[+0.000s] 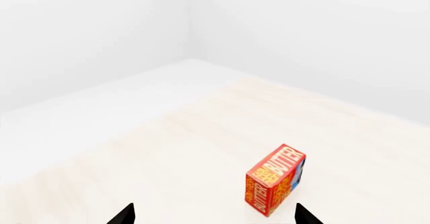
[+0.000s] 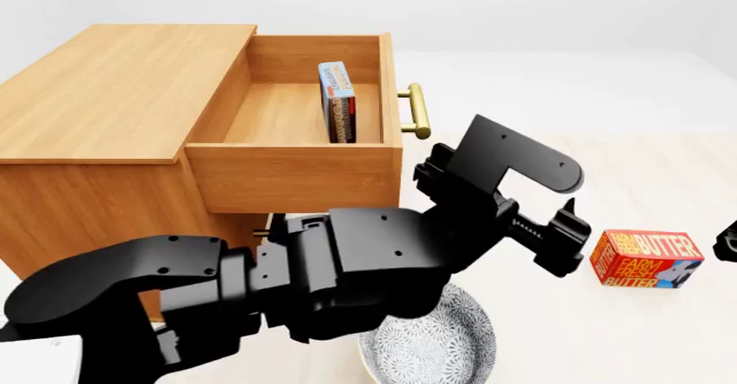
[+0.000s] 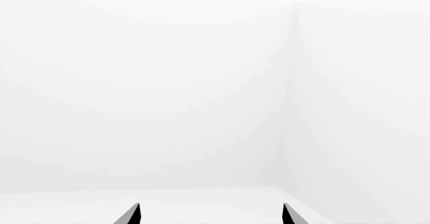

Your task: Put the chocolate pudding in the top drawer of the cabinet and close it.

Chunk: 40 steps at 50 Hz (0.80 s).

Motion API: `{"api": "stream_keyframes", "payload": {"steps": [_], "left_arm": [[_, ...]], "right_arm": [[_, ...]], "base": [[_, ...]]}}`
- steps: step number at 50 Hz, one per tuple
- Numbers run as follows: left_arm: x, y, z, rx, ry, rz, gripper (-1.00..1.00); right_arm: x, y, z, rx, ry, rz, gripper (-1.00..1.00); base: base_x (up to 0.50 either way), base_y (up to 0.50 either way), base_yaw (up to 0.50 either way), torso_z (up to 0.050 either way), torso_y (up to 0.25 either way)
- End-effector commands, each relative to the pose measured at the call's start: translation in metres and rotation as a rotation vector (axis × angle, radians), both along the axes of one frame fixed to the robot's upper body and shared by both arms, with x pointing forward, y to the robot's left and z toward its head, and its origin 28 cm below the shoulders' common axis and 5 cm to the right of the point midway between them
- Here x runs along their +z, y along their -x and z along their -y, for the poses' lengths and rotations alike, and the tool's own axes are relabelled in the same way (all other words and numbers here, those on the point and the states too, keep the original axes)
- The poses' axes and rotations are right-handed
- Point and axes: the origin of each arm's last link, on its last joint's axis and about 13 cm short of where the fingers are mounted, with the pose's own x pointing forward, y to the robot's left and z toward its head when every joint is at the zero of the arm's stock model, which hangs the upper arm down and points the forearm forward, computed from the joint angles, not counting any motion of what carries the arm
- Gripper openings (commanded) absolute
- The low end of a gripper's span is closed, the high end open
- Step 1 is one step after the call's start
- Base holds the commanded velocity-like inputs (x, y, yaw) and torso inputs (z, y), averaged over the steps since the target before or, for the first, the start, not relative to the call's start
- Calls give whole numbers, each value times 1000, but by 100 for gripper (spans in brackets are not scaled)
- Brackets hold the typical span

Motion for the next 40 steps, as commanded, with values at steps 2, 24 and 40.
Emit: {"api": "stream_keyframes", "payload": {"steps": [2,24,40], "left_arm": [[-2,-8,0,22,-7,-16,100],[-8,-28,-9,92,-15,-33,100],[-8,-37,-20,156,-24,-12,100]], "right_arm": [[0,0,0,3,-1,-8,100],[0,0,0,7,-5,-5,100],[0,0,0,10,-5,-6,100]], "base": [[0,0,0,0,0],[0,0,0,0,0],[0,0,0,0,0]]}}
